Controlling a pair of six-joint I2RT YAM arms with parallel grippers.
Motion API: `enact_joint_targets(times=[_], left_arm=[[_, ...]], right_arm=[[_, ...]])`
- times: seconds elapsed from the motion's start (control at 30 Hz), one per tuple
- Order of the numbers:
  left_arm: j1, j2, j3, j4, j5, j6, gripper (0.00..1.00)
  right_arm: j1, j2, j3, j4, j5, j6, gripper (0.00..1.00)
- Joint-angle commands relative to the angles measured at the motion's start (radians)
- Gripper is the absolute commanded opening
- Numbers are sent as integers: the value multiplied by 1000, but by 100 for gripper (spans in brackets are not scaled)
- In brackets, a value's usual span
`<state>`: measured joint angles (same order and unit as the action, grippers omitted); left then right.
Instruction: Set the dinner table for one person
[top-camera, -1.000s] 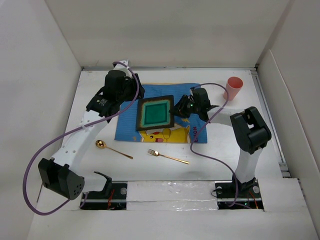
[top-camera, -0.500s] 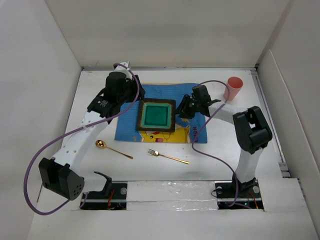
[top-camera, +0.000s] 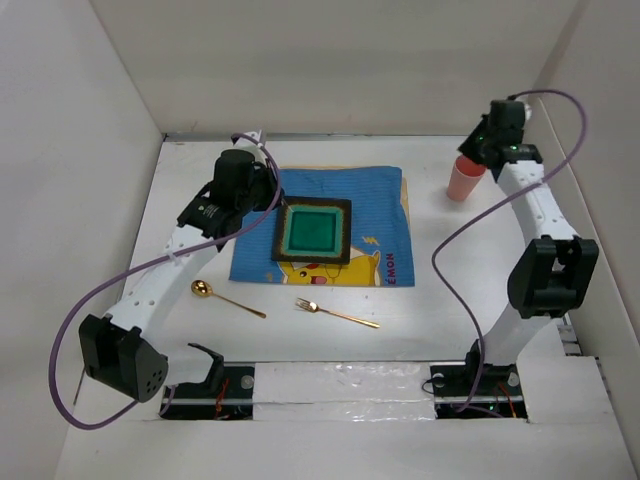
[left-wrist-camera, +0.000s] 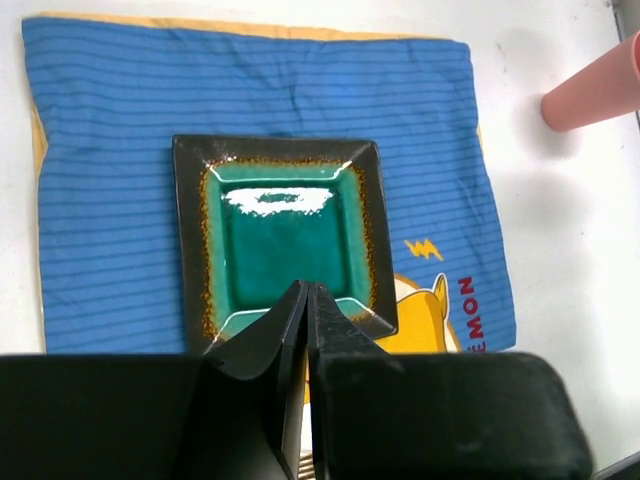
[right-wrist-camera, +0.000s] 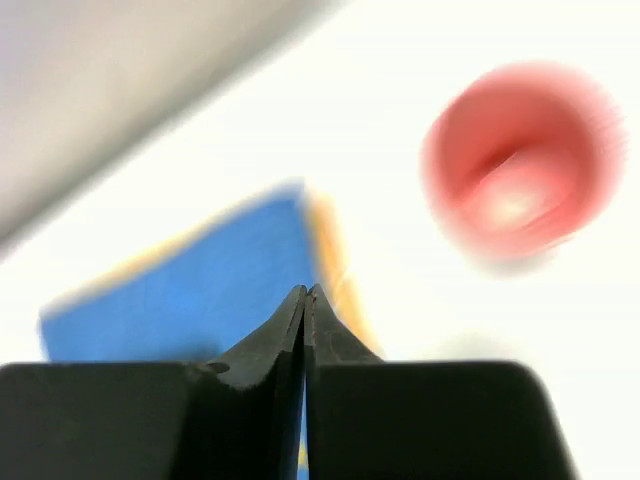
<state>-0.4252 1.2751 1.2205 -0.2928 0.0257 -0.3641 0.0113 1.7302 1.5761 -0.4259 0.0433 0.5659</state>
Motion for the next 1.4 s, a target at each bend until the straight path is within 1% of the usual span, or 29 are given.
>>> enact_joint_targets(times=[0.0, 0.03, 0.07, 0.1, 0.13, 0.17, 0.2, 0.3, 0.37, 0.47, 0.5, 0.53, 0.57, 0.6, 0.67, 0.7, 0.77, 0.83, 0.93, 1.0, 1.17, 1.27, 1.37], left_arm=[[-1, -57, -30, 30, 10, 11, 2], [-1, -60, -41, 29, 6, 10, 8], [-1, -65, -44, 27, 8, 11, 14], [-1, -68, -47, 27, 8, 11, 22], [-1, -71, -53, 26, 5, 10, 25], [-1, -74, -55, 23, 5, 8, 26], [-1, -77, -56, 24, 3, 8, 29], [-1, -86, -58, 17, -4, 7, 30], [-1, -94, -58, 11, -12, 7, 30], [-1, -100, -61, 3, -15, 7, 30], [-1, -103, -62, 0, -15, 7, 30], [-1, -109, -67, 0, -15, 7, 30], [-1, -111, -68, 0, -15, 4, 30], [-1, -114, -70, -2, -17, 4, 30], [-1, -115, -70, -3, -17, 2, 30], [-1, -114, -69, -6, -17, 1, 30], [-1, -112, -67, -3, -15, -1, 30], [-1, -103, -61, -2, -12, -2, 30], [-1, -92, -52, 4, 2, -6, 30], [-1, -88, -49, 7, 6, -7, 30], [-1, -80, -38, 7, 16, -4, 30], [-1, -82, -36, 1, 14, 1, 30], [-1, -88, -38, -2, 11, -1, 30]], right_arm=[[-72, 32, 114, -129, 252, -75, 25], [-88, 55, 134, -142, 265, -84, 34], [-114, 78, 195, -192, 279, -84, 42], [-123, 104, 218, -209, 297, -86, 56], [-132, 148, 241, -220, 299, -101, 61], [-148, 170, 283, -250, 299, -101, 64], [-148, 192, 301, -266, 294, -103, 64], [-159, 252, 335, -283, 256, -110, 63], [-159, 282, 335, -271, 213, -130, 61], [-159, 308, 345, -303, 222, -112, 55], [-159, 315, 335, -298, 218, -106, 47], [-159, 313, 314, -295, 219, -92, 37], [-159, 307, 296, -278, 222, -83, 25], [-168, 286, 267, -258, 230, -68, 0], [-168, 250, 242, -234, 254, -55, 0], [-154, 202, 228, -212, 286, -57, 0], [-125, 152, 211, -166, 297, -86, 0], [-100, 106, 231, -166, 285, -107, 0], [-28, 92, 289, -188, 238, -144, 0], [37, 101, 340, -226, 219, -164, 0], [159, 159, 389, -260, 153, -181, 0], [223, 216, 459, -299, 170, -189, 0], [256, 337, 551, -342, 211, -199, 0]])
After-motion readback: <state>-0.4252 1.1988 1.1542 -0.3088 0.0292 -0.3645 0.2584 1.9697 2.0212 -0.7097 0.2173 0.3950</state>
